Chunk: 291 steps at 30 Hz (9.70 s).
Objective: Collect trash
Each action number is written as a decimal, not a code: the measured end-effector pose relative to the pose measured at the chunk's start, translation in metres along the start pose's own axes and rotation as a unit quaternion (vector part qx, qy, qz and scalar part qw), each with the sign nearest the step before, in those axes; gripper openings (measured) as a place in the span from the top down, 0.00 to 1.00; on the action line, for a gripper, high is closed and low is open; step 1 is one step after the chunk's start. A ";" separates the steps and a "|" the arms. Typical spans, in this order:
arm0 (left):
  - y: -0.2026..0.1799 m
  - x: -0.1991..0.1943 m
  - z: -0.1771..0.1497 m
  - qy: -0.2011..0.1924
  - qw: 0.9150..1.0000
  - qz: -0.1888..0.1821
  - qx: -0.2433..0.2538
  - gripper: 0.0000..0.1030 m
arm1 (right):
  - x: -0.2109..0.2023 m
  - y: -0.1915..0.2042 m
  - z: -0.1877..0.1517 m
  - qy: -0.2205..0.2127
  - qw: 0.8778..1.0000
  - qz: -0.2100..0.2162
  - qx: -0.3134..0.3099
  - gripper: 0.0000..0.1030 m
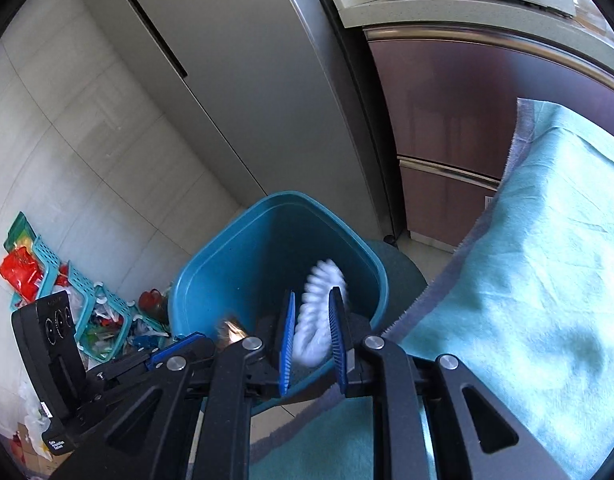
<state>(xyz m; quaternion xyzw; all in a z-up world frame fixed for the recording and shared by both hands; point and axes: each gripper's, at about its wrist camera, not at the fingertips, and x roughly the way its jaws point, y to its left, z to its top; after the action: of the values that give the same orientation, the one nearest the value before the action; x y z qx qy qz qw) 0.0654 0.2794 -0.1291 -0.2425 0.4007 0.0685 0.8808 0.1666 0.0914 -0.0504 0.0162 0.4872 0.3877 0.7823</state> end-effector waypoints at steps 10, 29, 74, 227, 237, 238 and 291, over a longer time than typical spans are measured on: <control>-0.022 -0.016 -0.003 -0.024 0.999 -0.027 0.028 0.72 | -0.033 -0.013 -0.011 -0.024 1.000 0.015 0.005 0.82; -0.186 -0.052 -0.043 -0.020 0.953 -0.189 0.235 0.53 | -0.208 -0.084 -0.129 -0.179 0.980 -0.071 0.042 0.63; -0.331 0.041 -0.061 0.093 0.920 -0.216 0.314 0.95 | -0.264 -0.182 -0.243 -0.193 0.945 -0.140 0.223 0.45; -0.029 -0.026 0.005 -0.018 0.997 -0.043 0.060 0.83 | 0.000 0.008 -0.002 0.017 0.998 0.028 -0.046 0.65; -0.103 -0.057 -0.013 -0.039 0.981 -0.117 0.150 0.69 | -0.099 -0.018 -0.038 -0.077 0.996 0.008 -0.047 0.58; -0.111 -0.057 -0.015 -0.036 0.978 -0.127 0.159 0.69 | -0.110 -0.023 -0.043 -0.089 0.995 0.002 -0.042 0.58; -0.374 0.032 -0.075 0.120 0.904 -0.245 0.331 0.96 | -0.255 -0.206 -0.205 -0.188 0.954 -0.134 0.192 0.58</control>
<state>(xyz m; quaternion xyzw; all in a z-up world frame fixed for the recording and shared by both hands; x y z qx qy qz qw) 0.1539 -0.0857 -0.0554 -0.0341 0.4308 -0.3149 0.8450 0.0723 -0.2833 -0.0500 0.1737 0.3943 0.1686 0.8865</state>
